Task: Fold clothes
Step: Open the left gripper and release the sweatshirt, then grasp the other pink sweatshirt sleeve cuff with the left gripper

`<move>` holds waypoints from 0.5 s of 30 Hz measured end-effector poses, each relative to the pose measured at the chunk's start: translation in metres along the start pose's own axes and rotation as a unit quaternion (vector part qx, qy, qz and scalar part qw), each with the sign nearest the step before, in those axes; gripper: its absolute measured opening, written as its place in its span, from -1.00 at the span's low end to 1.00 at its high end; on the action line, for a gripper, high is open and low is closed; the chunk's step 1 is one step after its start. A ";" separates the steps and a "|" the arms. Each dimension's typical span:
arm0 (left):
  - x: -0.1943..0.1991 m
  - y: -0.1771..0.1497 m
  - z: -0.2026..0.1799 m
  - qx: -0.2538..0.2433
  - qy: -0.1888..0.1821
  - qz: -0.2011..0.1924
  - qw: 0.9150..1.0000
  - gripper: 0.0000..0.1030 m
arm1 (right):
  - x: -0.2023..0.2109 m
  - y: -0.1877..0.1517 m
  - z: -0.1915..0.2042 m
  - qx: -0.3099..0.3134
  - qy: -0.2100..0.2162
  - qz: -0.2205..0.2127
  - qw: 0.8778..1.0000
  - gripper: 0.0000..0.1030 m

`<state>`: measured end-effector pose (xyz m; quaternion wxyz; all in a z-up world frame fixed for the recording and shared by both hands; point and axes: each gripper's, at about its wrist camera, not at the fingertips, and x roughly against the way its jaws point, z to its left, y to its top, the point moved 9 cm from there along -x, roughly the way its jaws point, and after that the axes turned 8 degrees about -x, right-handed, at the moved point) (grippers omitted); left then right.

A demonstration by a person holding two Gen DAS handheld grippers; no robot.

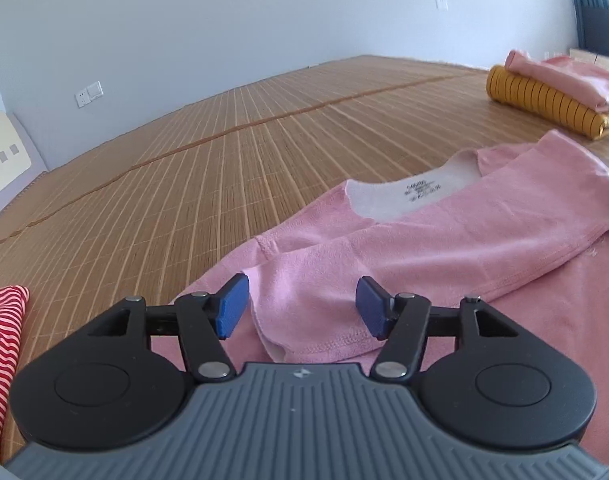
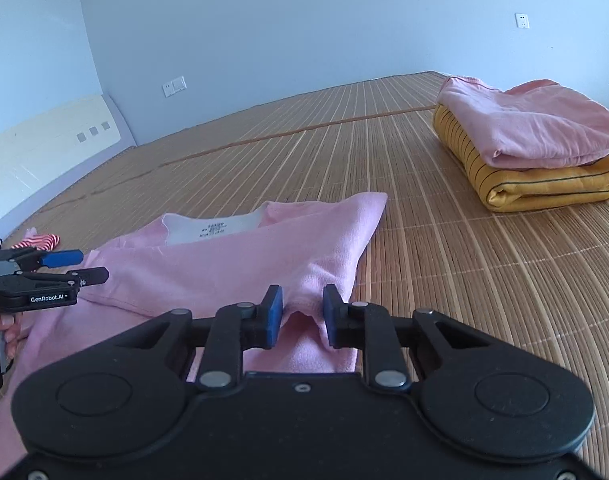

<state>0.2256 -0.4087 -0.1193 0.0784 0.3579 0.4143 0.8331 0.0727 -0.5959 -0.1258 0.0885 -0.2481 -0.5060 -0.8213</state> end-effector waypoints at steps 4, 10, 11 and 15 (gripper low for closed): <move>0.002 -0.009 0.017 -0.025 0.061 0.003 0.998 0.49 | -0.004 -0.006 0.005 0.065 -0.032 0.014 0.997 -0.53; 0.035 -0.035 0.074 -0.041 0.129 0.036 0.990 0.49 | 0.002 -0.007 0.011 0.080 -0.036 0.008 0.996 -0.28; 0.048 -0.042 0.088 -0.030 0.133 0.039 0.990 0.49 | 0.005 -0.004 0.012 0.071 -0.033 0.008 0.997 -0.17; 0.099 -0.082 0.135 0.112 0.086 0.036 0.989 0.50 | 0.026 0.009 0.025 0.053 0.002 -0.011 0.999 -0.02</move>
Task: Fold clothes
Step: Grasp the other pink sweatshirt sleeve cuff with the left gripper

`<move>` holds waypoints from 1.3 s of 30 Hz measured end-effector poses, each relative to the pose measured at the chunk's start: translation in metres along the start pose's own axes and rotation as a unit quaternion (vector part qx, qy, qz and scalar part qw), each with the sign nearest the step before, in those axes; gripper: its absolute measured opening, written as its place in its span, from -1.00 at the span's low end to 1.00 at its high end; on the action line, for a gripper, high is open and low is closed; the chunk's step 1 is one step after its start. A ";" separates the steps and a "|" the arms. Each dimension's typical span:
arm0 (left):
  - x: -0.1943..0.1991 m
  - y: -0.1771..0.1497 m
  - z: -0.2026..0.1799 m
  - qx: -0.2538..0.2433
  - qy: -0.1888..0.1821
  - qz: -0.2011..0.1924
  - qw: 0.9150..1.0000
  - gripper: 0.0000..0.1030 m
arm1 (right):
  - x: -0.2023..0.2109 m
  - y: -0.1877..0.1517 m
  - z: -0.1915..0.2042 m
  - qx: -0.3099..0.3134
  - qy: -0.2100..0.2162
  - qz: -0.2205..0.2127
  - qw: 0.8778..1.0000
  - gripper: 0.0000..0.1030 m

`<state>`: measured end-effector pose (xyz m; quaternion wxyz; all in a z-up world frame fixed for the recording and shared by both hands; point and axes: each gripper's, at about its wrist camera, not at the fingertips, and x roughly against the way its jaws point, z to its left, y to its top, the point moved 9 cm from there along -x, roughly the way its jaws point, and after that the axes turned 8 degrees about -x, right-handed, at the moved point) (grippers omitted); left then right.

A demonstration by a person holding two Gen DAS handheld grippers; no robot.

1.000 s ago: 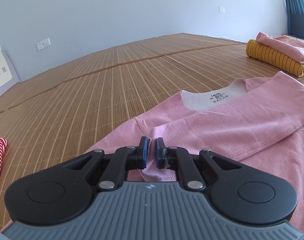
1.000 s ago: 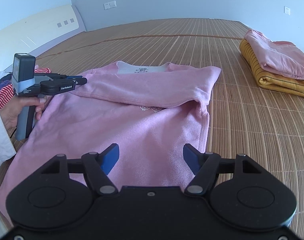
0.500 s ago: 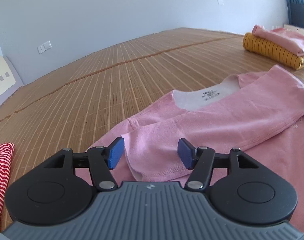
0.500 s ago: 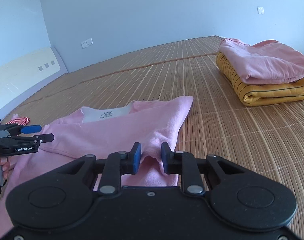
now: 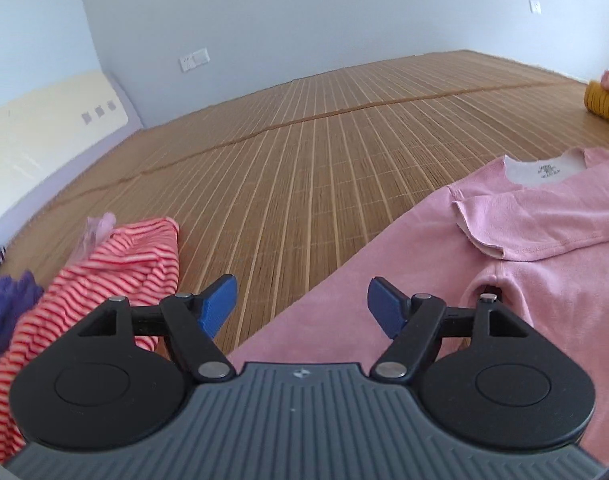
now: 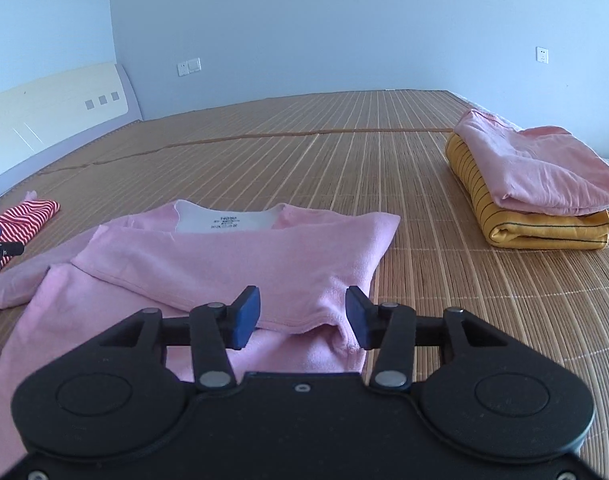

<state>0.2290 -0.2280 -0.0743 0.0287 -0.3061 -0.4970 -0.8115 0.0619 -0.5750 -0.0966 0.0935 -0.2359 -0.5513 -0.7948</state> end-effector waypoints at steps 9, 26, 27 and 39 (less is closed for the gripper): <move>0.076 -0.125 0.099 0.254 -0.001 0.043 0.966 0.57 | 0.024 -0.019 0.036 0.004 0.056 0.027 0.998 0.25; 0.033 -0.139 0.089 0.173 0.089 0.034 0.980 0.55 | 0.030 -0.021 0.038 0.012 0.029 0.024 0.999 0.41; 0.034 -0.138 0.089 0.172 0.094 0.030 0.980 0.27 | 0.029 -0.021 0.036 0.009 0.028 0.026 0.999 0.41; 0.050 -0.109 0.064 0.113 0.103 -0.031 0.988 -0.74 | 0.024 -0.027 0.034 -0.003 0.029 0.042 0.999 0.41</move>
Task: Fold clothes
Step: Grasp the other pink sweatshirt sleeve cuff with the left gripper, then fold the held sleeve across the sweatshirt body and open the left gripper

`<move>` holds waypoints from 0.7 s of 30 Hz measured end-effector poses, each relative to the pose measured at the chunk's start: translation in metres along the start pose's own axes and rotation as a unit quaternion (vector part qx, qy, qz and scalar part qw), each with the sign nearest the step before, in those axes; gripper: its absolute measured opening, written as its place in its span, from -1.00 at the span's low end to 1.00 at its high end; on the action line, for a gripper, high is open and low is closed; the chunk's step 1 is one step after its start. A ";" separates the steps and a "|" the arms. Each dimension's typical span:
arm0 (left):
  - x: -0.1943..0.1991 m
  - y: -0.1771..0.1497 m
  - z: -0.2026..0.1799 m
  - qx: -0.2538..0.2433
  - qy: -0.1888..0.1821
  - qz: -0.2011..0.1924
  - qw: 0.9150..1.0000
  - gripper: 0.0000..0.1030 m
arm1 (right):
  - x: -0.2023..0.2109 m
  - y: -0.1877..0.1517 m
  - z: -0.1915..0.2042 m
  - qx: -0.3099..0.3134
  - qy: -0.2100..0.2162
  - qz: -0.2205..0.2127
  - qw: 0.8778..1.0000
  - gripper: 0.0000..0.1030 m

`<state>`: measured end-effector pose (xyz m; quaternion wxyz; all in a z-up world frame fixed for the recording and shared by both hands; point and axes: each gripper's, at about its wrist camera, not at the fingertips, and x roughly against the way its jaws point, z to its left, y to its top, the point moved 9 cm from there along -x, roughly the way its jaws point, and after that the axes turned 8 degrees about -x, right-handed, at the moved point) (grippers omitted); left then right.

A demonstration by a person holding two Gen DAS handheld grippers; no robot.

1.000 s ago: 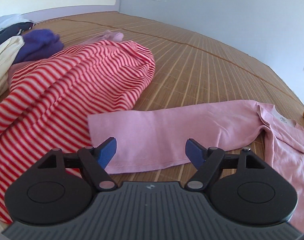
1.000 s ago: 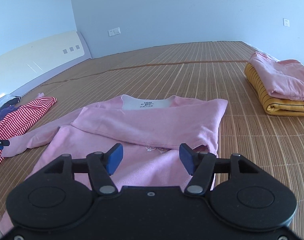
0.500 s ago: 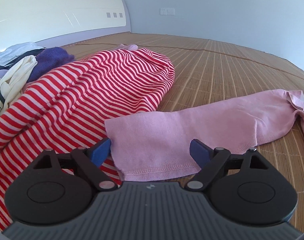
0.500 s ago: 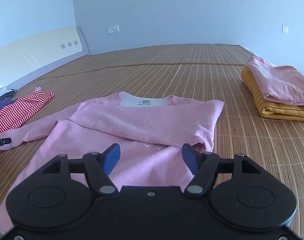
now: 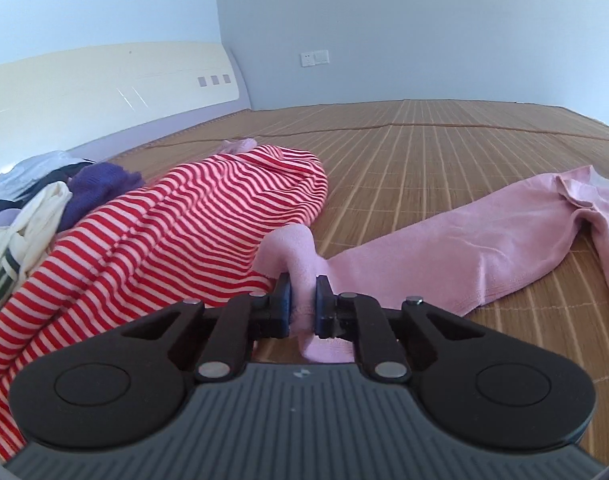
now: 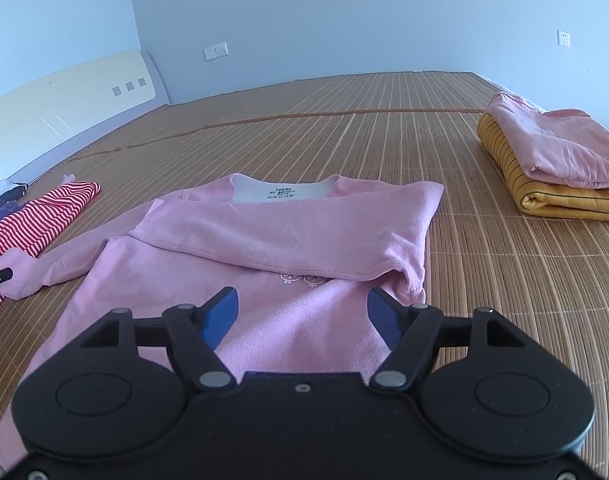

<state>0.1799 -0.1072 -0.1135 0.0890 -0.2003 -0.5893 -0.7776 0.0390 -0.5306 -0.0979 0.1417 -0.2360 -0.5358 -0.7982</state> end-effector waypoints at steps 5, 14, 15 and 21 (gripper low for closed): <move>0.001 0.034 -0.036 0.015 -0.073 -0.030 0.997 -0.75 | -0.001 -0.001 0.000 0.000 0.001 0.005 1.000 0.41; 0.029 0.131 -0.195 0.040 -0.277 -0.093 0.956 -0.75 | 0.001 0.002 -0.008 -0.019 -0.006 0.008 1.000 0.43; 0.033 0.136 -0.218 0.037 -0.298 -0.095 0.949 -0.75 | 0.002 0.003 -0.011 -0.025 -0.007 0.007 1.000 0.43; 0.052 0.128 -0.343 -0.029 -0.360 -0.082 0.929 -0.74 | 0.012 0.016 -0.035 -0.066 -0.030 -0.014 0.997 0.44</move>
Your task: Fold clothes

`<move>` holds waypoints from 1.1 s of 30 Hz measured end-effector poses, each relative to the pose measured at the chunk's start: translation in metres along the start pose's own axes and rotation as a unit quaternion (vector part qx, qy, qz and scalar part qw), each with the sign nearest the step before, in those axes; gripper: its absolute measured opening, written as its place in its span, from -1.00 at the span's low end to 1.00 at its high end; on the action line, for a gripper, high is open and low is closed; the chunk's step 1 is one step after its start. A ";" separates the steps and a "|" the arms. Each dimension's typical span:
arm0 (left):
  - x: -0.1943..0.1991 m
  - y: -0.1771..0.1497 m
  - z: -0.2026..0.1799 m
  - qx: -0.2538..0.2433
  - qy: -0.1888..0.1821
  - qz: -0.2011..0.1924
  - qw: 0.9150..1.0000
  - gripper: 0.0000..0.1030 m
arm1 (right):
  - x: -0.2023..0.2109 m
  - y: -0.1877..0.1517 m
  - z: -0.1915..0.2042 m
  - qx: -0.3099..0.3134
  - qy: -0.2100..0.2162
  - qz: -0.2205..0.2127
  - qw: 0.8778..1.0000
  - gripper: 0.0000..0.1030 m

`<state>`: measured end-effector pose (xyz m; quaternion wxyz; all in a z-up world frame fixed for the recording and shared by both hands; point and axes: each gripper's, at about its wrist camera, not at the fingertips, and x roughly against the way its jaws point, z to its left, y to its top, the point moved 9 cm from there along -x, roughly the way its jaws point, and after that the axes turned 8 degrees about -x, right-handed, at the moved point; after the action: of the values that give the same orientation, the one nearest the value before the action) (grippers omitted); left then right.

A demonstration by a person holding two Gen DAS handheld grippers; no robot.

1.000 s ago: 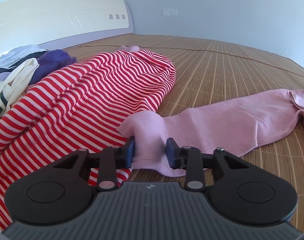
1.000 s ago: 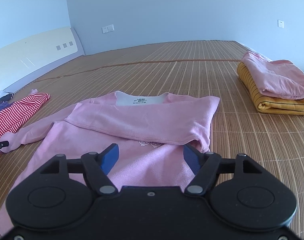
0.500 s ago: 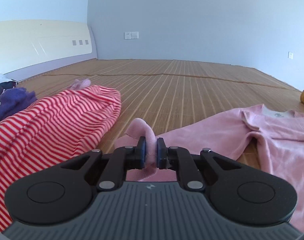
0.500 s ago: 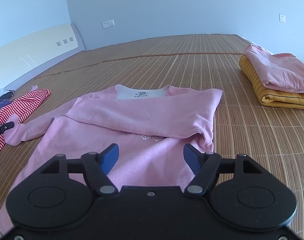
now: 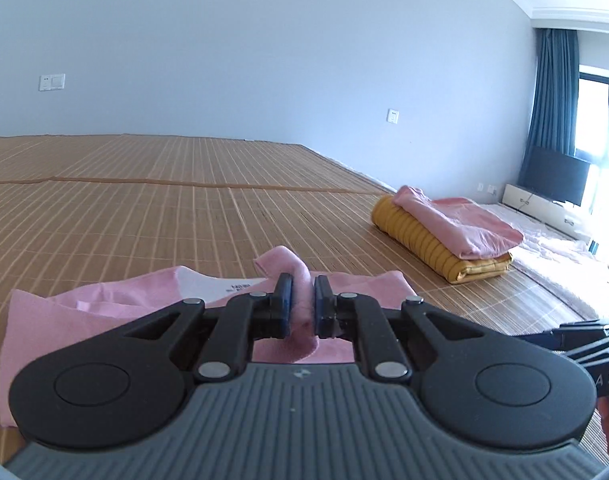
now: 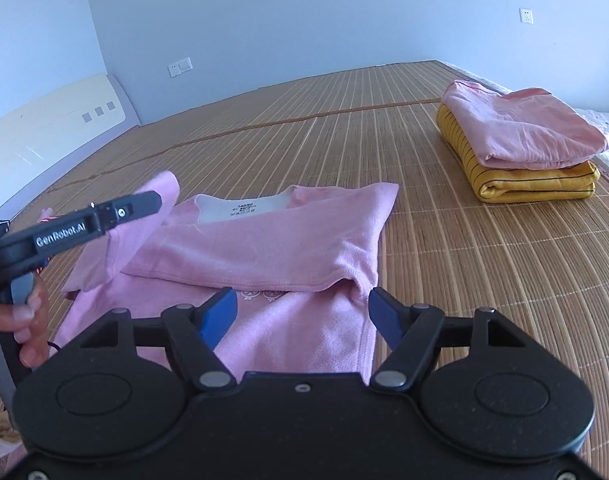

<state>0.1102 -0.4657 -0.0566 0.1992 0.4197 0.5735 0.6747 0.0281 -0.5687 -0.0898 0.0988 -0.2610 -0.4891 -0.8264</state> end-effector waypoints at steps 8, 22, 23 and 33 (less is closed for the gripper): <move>0.014 -0.039 -0.039 -0.047 -0.048 0.040 0.997 0.23 | 0.005 0.009 -0.010 -0.046 0.026 -0.015 0.998 0.45; 0.111 -0.080 0.093 -0.016 0.044 0.073 0.996 0.47 | -0.058 -0.020 0.055 0.009 0.082 0.029 0.996 -0.07; 0.106 -0.082 0.095 -0.020 0.051 0.088 0.995 0.47 | -0.065 -0.023 0.053 -0.004 0.072 0.039 0.997 -0.07; 0.084 -0.094 0.108 -0.036 0.040 0.102 0.993 0.53 | -0.081 -0.027 0.069 0.029 0.041 0.040 0.998 -0.28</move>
<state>0.1286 -0.3123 -0.1178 0.1213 0.4414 0.5103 0.7281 0.1083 -0.5032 -0.1258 0.1594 -0.2430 -0.4976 -0.8173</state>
